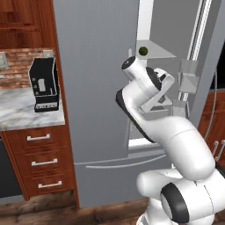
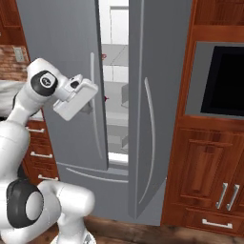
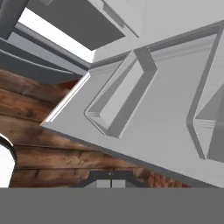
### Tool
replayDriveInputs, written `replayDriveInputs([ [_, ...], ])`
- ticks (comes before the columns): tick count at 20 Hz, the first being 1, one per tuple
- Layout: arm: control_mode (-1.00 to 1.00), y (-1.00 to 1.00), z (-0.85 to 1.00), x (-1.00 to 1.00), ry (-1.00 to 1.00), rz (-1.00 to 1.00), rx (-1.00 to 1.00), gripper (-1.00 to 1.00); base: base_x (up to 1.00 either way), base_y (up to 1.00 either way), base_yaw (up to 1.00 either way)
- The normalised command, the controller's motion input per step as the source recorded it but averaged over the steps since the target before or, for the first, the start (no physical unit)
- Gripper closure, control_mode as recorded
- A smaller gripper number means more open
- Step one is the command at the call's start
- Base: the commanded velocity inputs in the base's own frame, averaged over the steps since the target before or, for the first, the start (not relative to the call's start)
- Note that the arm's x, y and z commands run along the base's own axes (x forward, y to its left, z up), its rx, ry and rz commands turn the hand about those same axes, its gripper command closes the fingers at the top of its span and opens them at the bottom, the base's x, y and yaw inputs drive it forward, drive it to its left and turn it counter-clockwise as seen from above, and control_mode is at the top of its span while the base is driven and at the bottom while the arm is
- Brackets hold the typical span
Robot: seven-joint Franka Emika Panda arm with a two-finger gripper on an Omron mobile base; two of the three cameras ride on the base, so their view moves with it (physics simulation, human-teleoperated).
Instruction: Open the fridge, remove the pear, lime, and steak, and place them on any counter.
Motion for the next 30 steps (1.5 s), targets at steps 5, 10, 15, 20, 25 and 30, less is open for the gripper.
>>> replayDriveInputs([
  [5, -1.00, -0.61, 0.00, 0.21, -0.01, 0.00, 0.00, 1.00, 0.00, 0.00, 0.00],
  [10, -1.00, -0.68, 0.00, 0.18, 0.00, 0.00, 0.00, 1.00, 0.00, 0.00, 0.00],
  [15, -1.00, -0.66, 0.00, 0.14, 0.00, 0.00, 0.00, 1.00, 0.00, 0.00, 0.00],
  [20, -1.00, -0.73, 0.00, 0.08, 0.00, 0.00, 0.00, 1.00, 0.00, 0.00, 0.00],
  [25, -1.00, -0.91, 0.00, 0.01, 0.00, 0.00, 0.00, 1.00, 0.00, 0.00, 0.00],
  [30, -1.00, -1.00, 0.06, 0.15, 0.18, -0.02, 0.10, 1.00, 0.00, 0.00, 0.00],
])
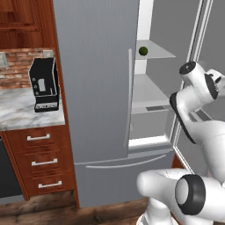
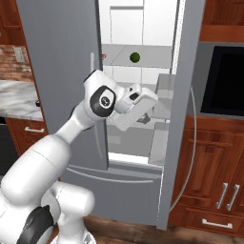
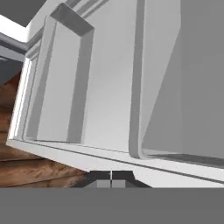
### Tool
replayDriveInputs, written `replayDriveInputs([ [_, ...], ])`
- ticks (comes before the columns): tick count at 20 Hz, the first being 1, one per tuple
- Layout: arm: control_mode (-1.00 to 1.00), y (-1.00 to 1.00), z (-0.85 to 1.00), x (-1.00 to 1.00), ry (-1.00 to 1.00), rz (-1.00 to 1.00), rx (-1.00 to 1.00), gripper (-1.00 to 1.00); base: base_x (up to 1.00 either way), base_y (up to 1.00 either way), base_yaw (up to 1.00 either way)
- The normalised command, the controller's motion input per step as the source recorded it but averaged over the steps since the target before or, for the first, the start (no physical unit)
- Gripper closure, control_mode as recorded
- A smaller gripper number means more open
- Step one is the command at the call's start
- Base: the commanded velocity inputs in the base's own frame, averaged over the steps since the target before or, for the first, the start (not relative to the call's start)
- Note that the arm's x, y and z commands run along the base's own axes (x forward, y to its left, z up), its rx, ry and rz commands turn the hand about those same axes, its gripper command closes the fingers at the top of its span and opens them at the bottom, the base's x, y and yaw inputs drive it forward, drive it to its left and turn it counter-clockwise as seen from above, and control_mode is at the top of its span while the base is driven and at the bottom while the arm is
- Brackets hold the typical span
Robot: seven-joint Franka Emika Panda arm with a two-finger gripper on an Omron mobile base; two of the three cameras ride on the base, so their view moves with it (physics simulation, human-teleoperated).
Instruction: Open the fridge, remove the pear, lime, and steak, and place them on any counter.
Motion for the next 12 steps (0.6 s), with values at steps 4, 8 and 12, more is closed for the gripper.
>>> replayDriveInputs([
  [4, -1.00, -0.87, 0.02, 0.54, 0.28, -0.02, 0.34, 1.00, 0.00, 0.00, 0.00],
  [8, -1.00, -0.27, 0.08, 0.28, 0.09, 0.02, 0.35, 1.00, 0.00, 0.00, 0.00],
  [12, -1.00, 0.56, 0.31, -0.21, -0.05, 0.04, 0.24, 1.00, 0.00, 0.00, 0.00],
])
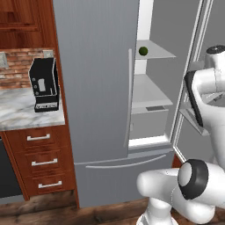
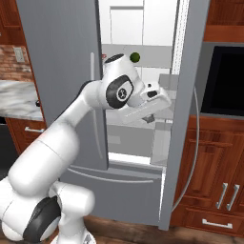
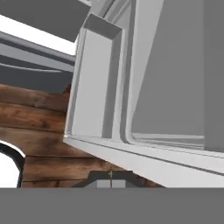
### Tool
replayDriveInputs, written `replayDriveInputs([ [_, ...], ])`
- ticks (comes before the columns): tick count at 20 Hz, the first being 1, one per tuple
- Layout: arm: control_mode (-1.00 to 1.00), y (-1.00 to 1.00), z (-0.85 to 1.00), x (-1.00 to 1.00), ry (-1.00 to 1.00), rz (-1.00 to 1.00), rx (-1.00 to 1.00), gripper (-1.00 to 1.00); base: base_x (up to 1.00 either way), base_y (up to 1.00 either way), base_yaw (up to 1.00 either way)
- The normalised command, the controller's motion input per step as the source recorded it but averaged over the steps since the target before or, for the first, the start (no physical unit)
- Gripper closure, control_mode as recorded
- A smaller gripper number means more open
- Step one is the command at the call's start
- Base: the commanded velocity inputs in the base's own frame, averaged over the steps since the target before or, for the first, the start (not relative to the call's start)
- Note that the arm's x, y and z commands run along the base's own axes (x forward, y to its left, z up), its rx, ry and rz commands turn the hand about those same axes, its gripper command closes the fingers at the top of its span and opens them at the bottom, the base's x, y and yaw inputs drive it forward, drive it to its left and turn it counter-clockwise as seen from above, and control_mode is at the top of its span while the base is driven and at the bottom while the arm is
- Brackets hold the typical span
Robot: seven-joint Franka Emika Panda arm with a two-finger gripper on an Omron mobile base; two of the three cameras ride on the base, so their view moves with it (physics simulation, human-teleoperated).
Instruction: Open the fridge, remove the pear, lime, and steak, and place them on any counter.
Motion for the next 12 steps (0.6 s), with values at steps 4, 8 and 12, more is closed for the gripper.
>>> replayDriveInputs([
  [4, -1.00, 0.67, 0.72, -0.51, -0.01, 0.00, 0.18, 1.00, 0.00, 0.00, 0.00],
  [8, -1.00, 0.65, 0.85, -0.49, 0.00, 0.00, 0.15, 1.00, 0.00, 0.00, 0.00],
  [12, -1.00, 0.81, 0.50, -0.08, -0.06, 0.00, 0.29, 1.00, 0.00, 0.00, 0.00],
])
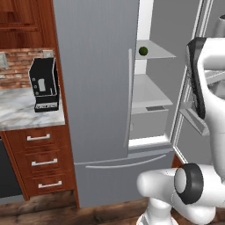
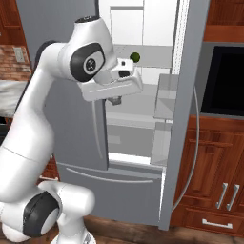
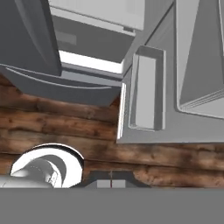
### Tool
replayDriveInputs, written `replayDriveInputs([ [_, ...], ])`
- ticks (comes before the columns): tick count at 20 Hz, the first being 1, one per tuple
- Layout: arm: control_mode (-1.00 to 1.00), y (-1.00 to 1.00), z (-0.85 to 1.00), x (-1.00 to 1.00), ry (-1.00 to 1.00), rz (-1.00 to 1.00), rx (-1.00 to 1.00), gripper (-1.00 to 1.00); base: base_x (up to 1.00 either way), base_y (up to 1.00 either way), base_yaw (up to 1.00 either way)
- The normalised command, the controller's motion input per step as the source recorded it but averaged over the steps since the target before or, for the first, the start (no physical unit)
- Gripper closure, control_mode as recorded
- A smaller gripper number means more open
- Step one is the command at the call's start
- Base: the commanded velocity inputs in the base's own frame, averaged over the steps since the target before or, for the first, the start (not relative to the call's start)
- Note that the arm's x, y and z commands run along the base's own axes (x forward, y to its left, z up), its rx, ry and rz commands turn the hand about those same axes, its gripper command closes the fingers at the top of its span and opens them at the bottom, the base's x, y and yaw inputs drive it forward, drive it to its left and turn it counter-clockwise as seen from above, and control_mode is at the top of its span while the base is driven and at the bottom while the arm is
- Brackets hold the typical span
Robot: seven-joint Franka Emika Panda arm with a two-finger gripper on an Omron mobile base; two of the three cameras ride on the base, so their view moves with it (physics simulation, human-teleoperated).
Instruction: Open the fridge, remove the pear, lime, and steak, and place them on any counter.
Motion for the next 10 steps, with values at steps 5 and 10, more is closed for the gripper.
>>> replayDriveInputs([
  [5, -1.00, 0.94, 0.30, 0.00, -0.03, 0.00, 0.41, 1.00, 0.00, 0.00, 0.00],
  [10, -1.00, 1.00, 0.07, -0.02, -0.02, 0.00, 0.39, 1.00, 0.00, 0.00, 0.00],
])
